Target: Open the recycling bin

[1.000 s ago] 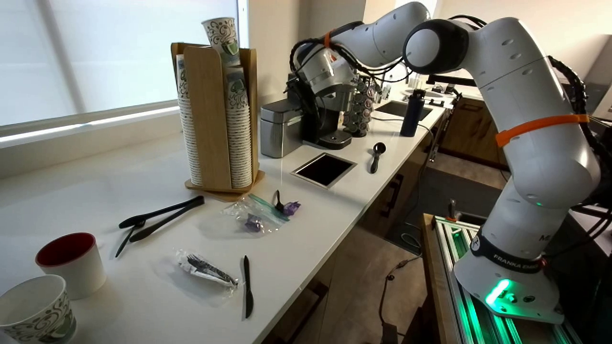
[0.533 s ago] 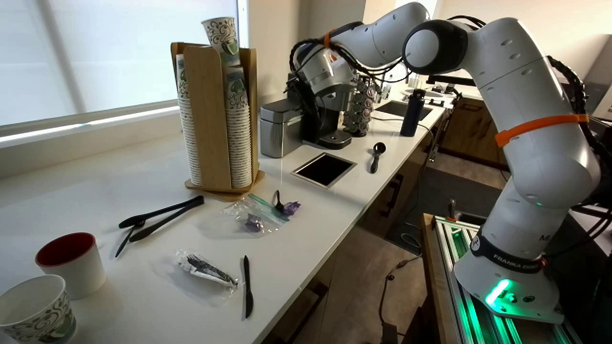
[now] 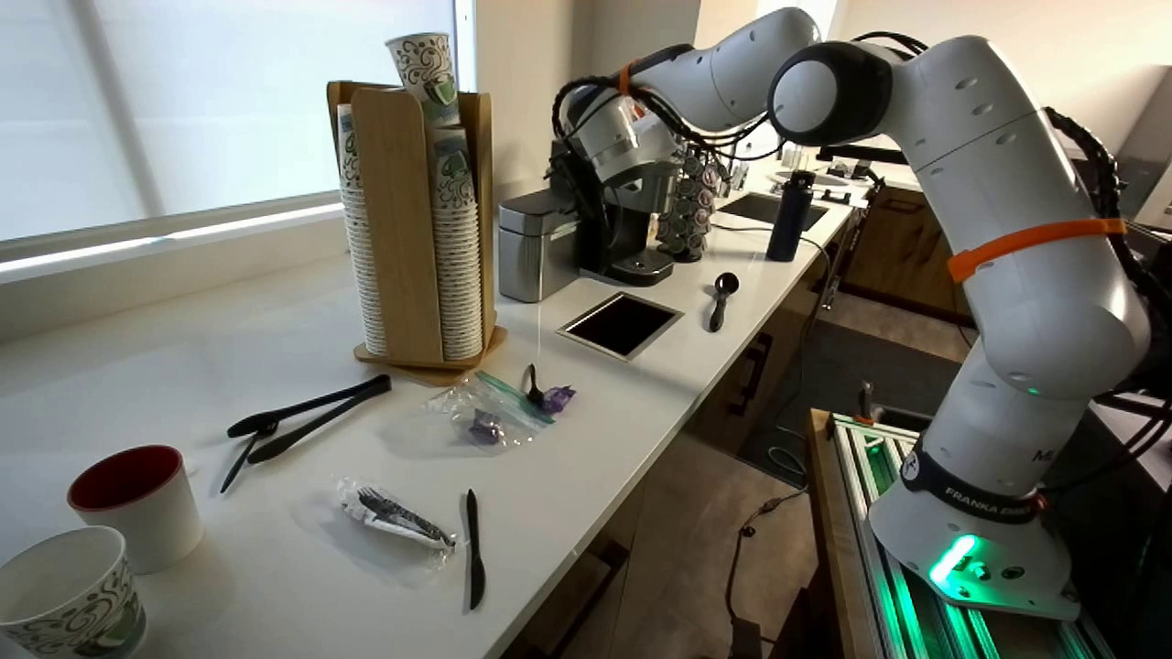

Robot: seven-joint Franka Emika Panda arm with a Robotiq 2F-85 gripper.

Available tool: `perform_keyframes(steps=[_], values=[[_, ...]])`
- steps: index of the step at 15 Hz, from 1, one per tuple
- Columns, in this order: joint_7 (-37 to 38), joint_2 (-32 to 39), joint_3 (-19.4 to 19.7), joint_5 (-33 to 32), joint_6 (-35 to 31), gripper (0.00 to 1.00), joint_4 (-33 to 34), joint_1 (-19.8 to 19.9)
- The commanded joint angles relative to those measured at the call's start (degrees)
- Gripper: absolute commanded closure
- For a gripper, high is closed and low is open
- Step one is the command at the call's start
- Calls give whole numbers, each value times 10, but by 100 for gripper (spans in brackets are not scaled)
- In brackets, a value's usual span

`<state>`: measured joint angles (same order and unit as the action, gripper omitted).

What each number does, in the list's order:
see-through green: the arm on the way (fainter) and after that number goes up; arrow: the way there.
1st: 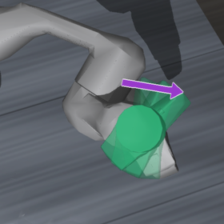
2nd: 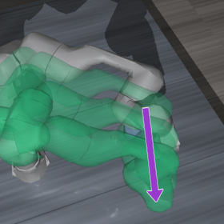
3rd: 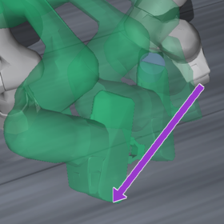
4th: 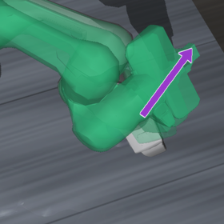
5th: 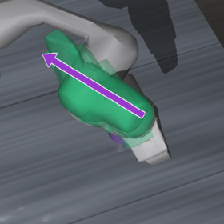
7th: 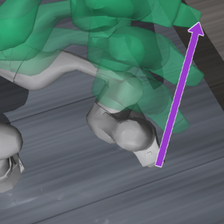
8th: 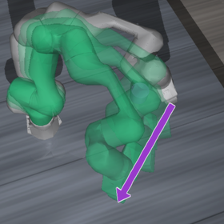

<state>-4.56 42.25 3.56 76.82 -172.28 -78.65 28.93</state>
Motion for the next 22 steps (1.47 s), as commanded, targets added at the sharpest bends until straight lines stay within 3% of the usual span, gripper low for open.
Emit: perform_keyframes(steps=[1, 8, 13, 18, 22], values=[[26, 13, -2, 6, 1, 0, 34, 1], [20, 19, -18, 21, -2, 0, 92, 6], [16, 62, -28, 15, -9, 0, 183, 1], [59, 110, -3, -24, -14, 0, 241, -19], [52, 139, -2, -25, -24, 0, 287, -21]])
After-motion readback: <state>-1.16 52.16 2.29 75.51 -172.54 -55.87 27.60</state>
